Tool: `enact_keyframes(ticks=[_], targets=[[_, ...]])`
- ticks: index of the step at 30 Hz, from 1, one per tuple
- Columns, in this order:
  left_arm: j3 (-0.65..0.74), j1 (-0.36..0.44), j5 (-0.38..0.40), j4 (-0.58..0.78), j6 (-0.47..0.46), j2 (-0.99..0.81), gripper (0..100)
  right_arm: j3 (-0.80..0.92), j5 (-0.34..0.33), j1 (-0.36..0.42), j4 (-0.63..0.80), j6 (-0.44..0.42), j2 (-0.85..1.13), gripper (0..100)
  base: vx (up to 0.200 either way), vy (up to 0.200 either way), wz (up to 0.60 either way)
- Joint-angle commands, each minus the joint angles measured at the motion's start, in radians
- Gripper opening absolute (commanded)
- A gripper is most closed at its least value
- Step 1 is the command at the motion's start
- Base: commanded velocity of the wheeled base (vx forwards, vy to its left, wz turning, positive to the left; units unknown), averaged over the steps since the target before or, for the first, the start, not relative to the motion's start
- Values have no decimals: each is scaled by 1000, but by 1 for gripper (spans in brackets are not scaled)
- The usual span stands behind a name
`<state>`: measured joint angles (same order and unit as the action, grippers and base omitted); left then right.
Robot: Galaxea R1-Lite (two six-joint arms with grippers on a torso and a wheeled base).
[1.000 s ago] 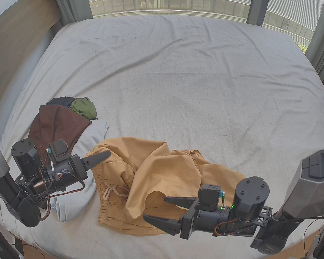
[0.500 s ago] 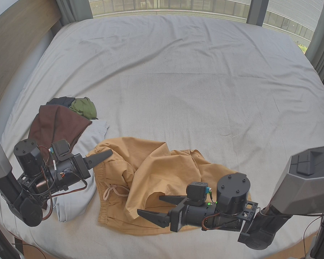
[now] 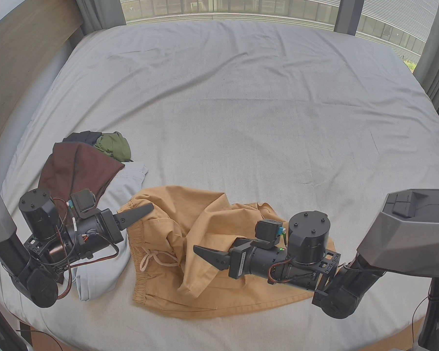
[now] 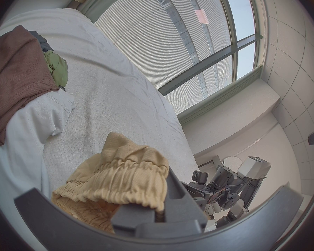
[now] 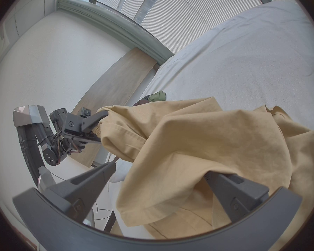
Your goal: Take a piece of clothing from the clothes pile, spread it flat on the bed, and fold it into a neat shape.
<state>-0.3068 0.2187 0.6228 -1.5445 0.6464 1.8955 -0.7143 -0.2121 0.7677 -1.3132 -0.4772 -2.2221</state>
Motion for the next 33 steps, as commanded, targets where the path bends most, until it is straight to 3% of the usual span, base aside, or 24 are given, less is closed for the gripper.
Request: enact_keyframes(ticks=[1, 8, 18, 26, 33], targets=[[0, -1, 0, 0, -1, 2, 0, -4, 7, -13, -9, 0, -11, 0, 0, 0, 0], [-3, -4, 0, 0, -1, 5, 0, 16, 8, -16, -35, -12, 6, 0, 0, 0, 0], [-5, -4, 0, 0, -1, 11, 0, 62, 2, -189, -103, -93, 65, 0, 0, 0, 0], [-5, -2, 0, 0, -2, 20, 0, 64, -12, -245, -218, -133, 6, 0, 0, 0, 0], [-5, -1, 0, 0, -2, 27, 0, 75, -33, -289, -228, -141, -28, 0, 0, 0, 0]])
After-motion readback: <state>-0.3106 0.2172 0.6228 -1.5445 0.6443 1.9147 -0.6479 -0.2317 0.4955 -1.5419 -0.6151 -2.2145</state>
